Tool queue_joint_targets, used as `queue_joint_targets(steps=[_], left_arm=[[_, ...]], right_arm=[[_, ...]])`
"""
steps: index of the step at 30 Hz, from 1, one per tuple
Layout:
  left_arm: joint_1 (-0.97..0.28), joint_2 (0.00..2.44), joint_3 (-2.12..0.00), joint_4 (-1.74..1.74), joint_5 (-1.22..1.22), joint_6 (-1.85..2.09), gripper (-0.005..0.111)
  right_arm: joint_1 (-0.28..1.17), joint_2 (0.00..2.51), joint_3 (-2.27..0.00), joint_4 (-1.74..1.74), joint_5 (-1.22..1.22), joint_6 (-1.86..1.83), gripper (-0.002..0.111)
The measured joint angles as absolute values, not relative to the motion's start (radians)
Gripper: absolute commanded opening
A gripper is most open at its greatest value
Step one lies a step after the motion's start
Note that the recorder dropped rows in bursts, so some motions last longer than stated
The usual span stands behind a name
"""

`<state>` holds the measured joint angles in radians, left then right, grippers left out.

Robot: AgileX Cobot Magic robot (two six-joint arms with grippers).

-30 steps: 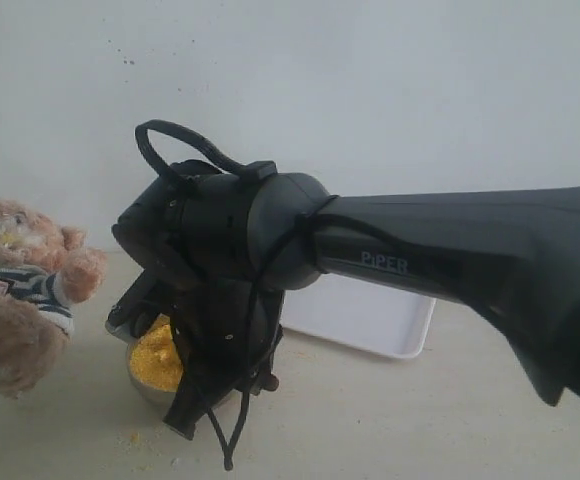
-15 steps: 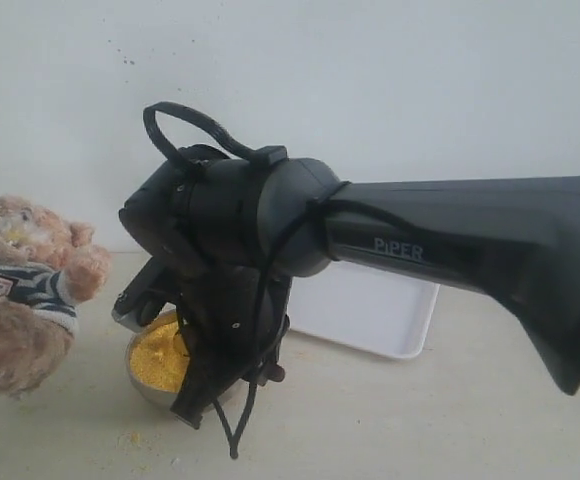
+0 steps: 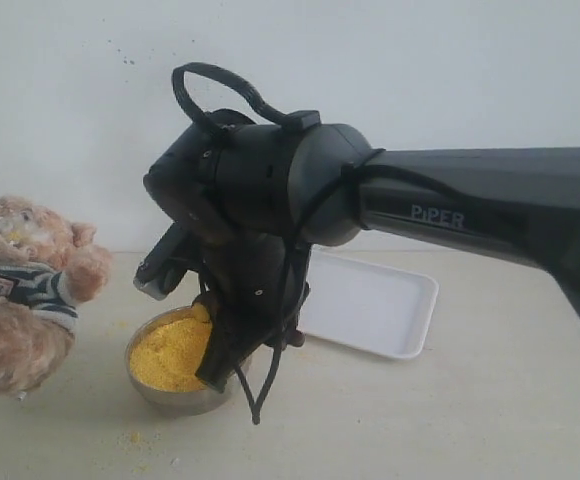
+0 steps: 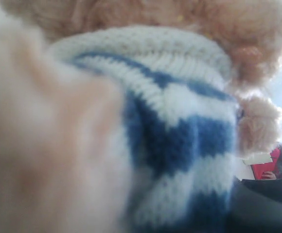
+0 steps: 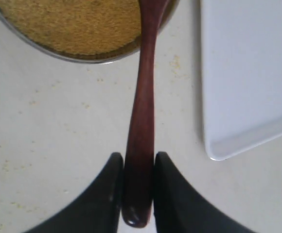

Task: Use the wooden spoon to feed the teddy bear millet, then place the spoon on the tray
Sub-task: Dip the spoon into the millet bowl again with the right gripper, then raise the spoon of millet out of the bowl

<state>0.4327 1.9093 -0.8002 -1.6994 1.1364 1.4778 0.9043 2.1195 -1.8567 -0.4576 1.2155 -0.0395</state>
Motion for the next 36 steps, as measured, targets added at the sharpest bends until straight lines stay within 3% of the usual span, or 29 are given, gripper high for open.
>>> queue_joint_targets(steps=[22, 36], left_arm=[[0.433, 1.909, -0.800, -1.689, 1.138, 1.512, 0.004], [0.428, 1.909, -0.764, -1.597, 1.168, 1.448, 0.004]], right_arm=[[0.942, 2.117, -1.855, -0.524, 1.219, -0.111, 0.000], [0.743, 2.055, -1.854, -0.189, 1.219, -0.216, 0.000]])
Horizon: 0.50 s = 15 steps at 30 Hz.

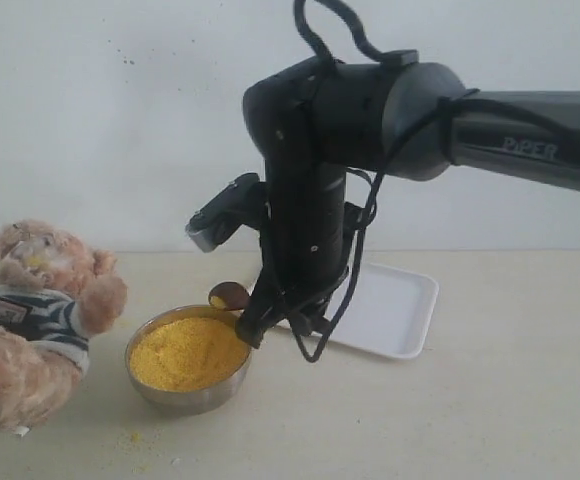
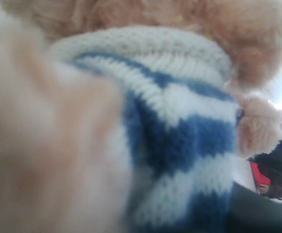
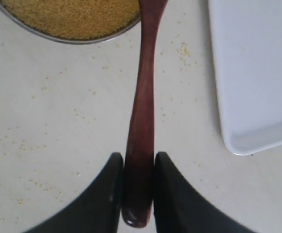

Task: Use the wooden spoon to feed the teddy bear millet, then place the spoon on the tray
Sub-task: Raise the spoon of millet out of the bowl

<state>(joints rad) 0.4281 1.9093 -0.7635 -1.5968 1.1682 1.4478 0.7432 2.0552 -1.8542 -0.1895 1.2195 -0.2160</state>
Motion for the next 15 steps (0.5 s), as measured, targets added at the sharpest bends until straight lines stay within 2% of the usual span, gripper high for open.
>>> queue_joint_targets(steps=[7, 15], left_arm=[[0.424, 1.909, -0.724, -1.495, 1.184, 1.328, 0.004], [0.422, 1.869, -0.586, -1.475, 1.185, 1.312, 0.004]], right_arm=[[0.672, 2.014, -1.846, -0.045, 1.221, -0.252, 0.000], [0.663, 1.927, -1.822, 0.000, 1.220, -0.257, 0.000]])
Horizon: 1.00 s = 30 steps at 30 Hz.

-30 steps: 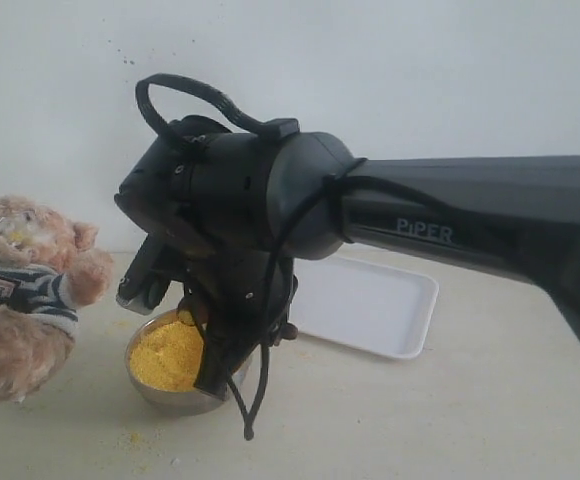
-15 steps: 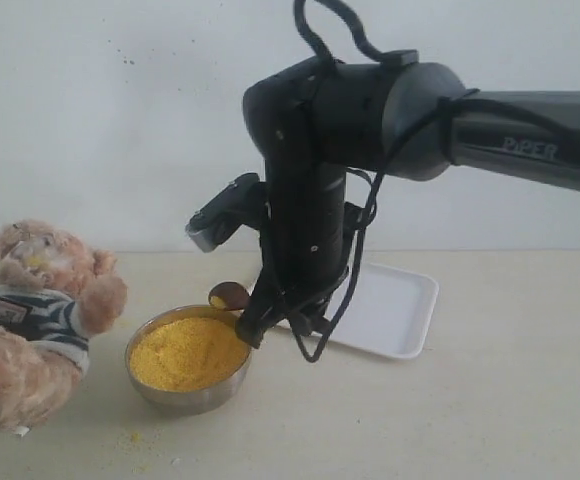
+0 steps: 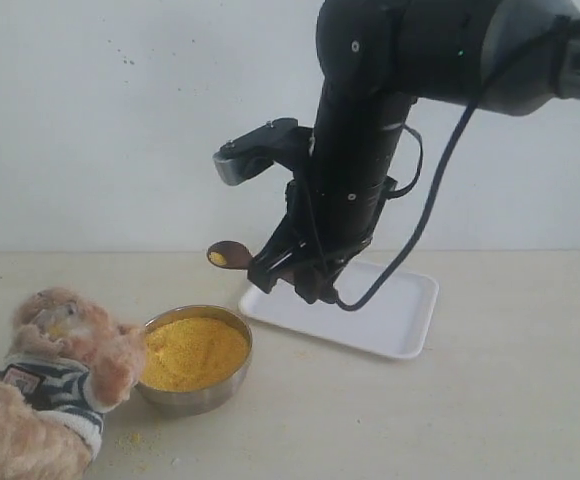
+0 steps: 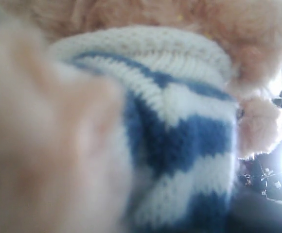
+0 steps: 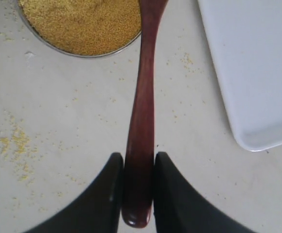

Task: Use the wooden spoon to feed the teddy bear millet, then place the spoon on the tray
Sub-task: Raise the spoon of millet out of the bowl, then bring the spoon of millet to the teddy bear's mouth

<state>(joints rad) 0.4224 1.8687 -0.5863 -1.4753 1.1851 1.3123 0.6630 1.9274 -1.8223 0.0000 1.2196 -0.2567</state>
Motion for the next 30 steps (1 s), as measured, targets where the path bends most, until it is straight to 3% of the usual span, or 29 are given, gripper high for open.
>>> queue_joint_targets(steps=[17, 30], left_arm=[[0.422, 1.744, -0.387, -1.458, 1.189, 1.290, 0.004], [0.422, 1.742, -0.321, -1.494, 1.189, 1.290, 0.004]], right_arm=[[0.670, 1.793, -1.567, 0.067, 1.225, -0.258, 0.000], [0.900, 1.793, -1.616, -0.069, 1.168, -0.230, 0.000]])
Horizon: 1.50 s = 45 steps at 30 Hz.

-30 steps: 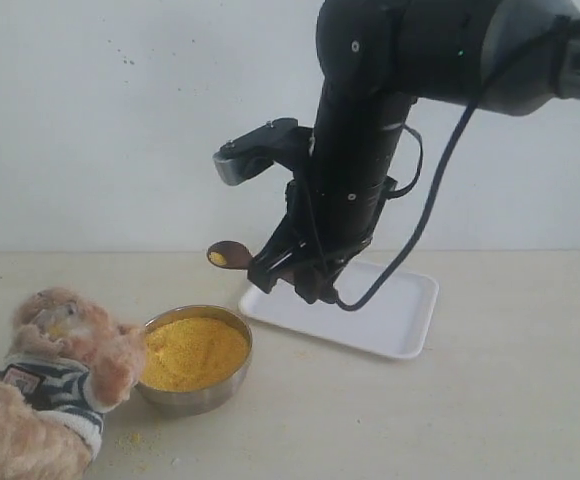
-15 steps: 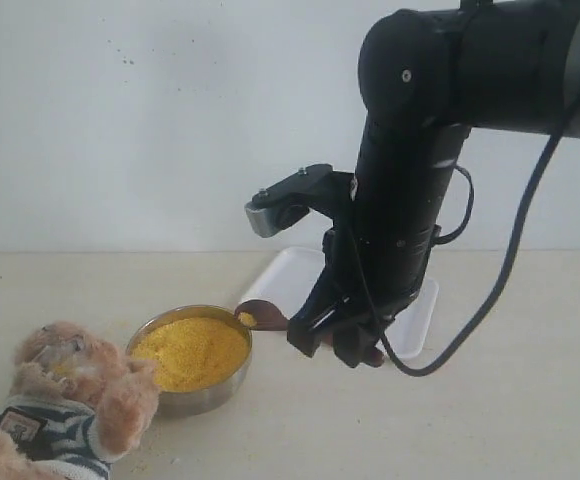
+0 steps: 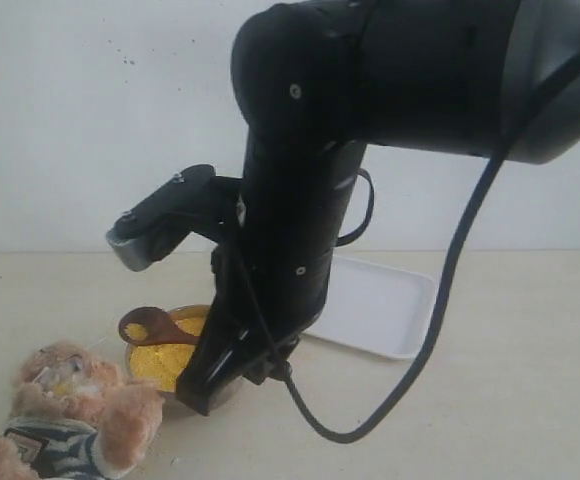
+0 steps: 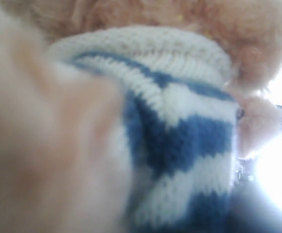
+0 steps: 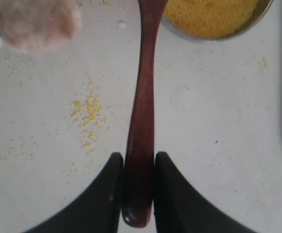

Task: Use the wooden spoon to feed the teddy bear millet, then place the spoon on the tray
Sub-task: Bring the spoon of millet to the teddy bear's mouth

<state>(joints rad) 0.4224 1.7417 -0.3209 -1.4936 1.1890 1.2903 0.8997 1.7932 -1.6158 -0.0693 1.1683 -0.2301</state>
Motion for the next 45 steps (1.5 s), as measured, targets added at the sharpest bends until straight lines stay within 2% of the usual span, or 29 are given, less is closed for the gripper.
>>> queue_joint_targets(steps=[14, 33, 45], left_arm=[[0.422, 1.742, -0.314, -1.509, 1.189, 1.290, 0.004], [0.422, 1.742, -0.314, -1.521, 1.189, 1.290, 0.004], [0.422, 1.742, -0.314, -1.525, 1.189, 1.290, 0.004]], right_arm=[[0.997, 1.792, -1.632, -0.147, 1.050, -0.200, 0.000], [1.082, 1.866, -1.632, -0.302, 1.021, -0.171, 0.000], [1.198, 1.891, -1.632, -0.590, 1.039, -0.116, 0.000]])
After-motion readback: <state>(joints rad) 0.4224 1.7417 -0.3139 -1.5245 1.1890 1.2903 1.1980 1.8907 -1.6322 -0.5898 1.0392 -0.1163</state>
